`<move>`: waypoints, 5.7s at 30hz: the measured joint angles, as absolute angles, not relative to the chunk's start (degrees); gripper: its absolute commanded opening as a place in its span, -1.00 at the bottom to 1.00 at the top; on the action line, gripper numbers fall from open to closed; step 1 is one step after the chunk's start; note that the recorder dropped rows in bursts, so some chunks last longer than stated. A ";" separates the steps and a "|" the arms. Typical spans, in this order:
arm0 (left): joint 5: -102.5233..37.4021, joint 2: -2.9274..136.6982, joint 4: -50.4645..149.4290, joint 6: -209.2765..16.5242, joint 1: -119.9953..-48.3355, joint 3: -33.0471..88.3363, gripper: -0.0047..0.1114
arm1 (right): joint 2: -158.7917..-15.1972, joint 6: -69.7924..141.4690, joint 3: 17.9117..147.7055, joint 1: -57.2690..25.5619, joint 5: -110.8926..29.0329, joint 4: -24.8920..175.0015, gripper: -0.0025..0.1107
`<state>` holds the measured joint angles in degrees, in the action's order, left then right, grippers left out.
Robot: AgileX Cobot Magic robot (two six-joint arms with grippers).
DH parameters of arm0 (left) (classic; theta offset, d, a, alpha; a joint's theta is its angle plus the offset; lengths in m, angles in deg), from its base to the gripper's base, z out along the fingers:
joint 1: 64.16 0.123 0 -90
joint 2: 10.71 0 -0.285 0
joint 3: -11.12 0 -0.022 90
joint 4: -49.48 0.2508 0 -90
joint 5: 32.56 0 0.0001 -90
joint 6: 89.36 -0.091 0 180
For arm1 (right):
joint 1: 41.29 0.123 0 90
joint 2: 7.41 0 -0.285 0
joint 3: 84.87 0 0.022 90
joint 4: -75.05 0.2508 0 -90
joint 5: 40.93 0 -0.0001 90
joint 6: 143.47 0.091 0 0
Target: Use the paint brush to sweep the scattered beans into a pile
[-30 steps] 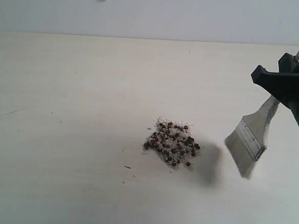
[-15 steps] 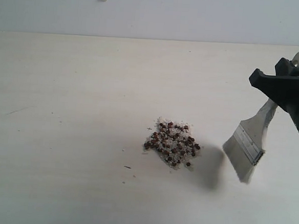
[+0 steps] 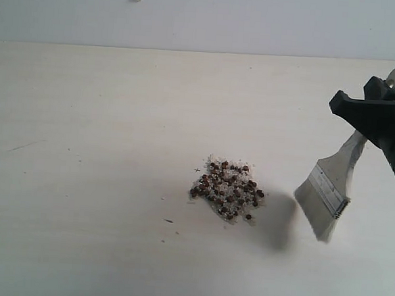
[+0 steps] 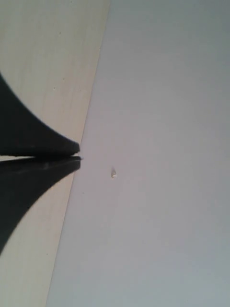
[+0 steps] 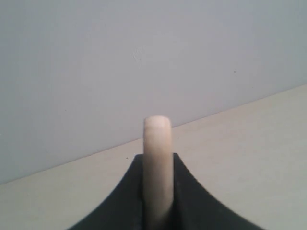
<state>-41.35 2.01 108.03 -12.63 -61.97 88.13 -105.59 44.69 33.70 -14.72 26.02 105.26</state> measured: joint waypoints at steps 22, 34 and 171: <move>-41.35 2.01 108.03 -12.63 -61.97 88.13 -0.92 | -105.59 44.69 33.70 -14.72 25.89 105.26 -0.96; -41.35 2.01 108.03 -12.63 -61.97 88.13 -0.92 | -105.59 44.69 33.70 -14.72 25.89 105.26 -0.96; -41.35 2.01 108.03 -12.63 -65.23 88.13 -0.92 | -131.93 70.72 71.87 -42.39 27.37 25.23 -0.96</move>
<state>-41.35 2.01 108.03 -12.63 -65.23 88.13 -131.93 70.72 71.87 -42.39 27.37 25.23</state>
